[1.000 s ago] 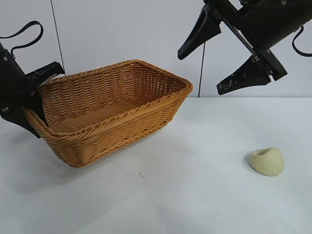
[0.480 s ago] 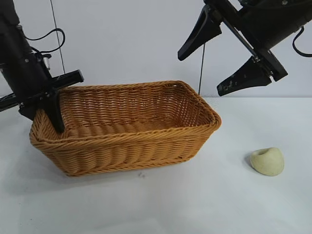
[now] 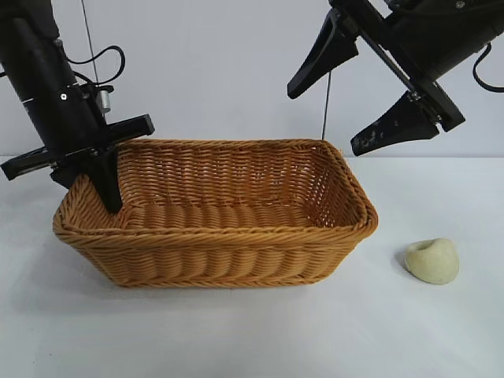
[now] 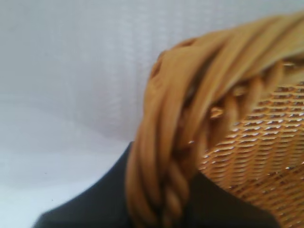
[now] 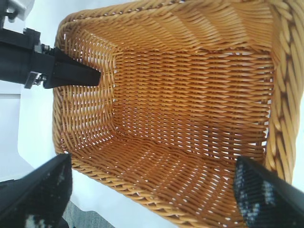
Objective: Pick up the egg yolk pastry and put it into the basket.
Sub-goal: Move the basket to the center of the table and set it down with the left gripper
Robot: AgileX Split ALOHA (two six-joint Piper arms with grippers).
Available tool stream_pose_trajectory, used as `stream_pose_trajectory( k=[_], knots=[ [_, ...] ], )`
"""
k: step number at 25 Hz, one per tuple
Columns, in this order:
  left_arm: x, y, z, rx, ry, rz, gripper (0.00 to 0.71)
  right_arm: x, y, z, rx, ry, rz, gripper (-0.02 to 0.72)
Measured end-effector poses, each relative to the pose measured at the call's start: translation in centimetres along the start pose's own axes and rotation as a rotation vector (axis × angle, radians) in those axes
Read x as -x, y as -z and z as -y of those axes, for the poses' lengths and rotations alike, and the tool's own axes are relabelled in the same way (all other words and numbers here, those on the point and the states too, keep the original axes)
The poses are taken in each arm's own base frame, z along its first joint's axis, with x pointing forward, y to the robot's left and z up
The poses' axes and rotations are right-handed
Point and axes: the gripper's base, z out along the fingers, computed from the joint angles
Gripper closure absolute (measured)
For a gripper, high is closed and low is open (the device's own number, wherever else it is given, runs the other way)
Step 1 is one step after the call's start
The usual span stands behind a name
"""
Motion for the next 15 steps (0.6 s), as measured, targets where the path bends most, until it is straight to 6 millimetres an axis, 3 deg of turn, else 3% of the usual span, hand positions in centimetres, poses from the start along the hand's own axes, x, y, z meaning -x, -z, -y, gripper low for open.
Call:
stream_pose_trajectory(
  k=[5,7,8,12,15],
  knots=[
    [0.09,-0.41,-0.10,-0.003,0.004,-0.005,0.614,0.00,0.00,0.01,-0.001,0.001,0.000,0.049],
    [0.09,-0.41,-0.07,-0.006,0.006,-0.006,0.575,0.00,0.00,0.01,-0.001,0.001,0.000,0.049],
    [0.08,-0.41,-0.03,-0.010,0.008,-0.006,0.527,0.00,0.00,0.01,-0.001,0.001,0.000,0.049],
    [0.07,-0.41,0.03,-0.017,0.014,-0.008,0.167,0.00,0.00,0.01,-0.001,0.001,0.000,0.049],
    [0.01,-0.41,0.03,-0.016,0.016,-0.014,0.054,0.00,0.00,0.01,-0.001,0.001,0.000,0.049]
  ],
)
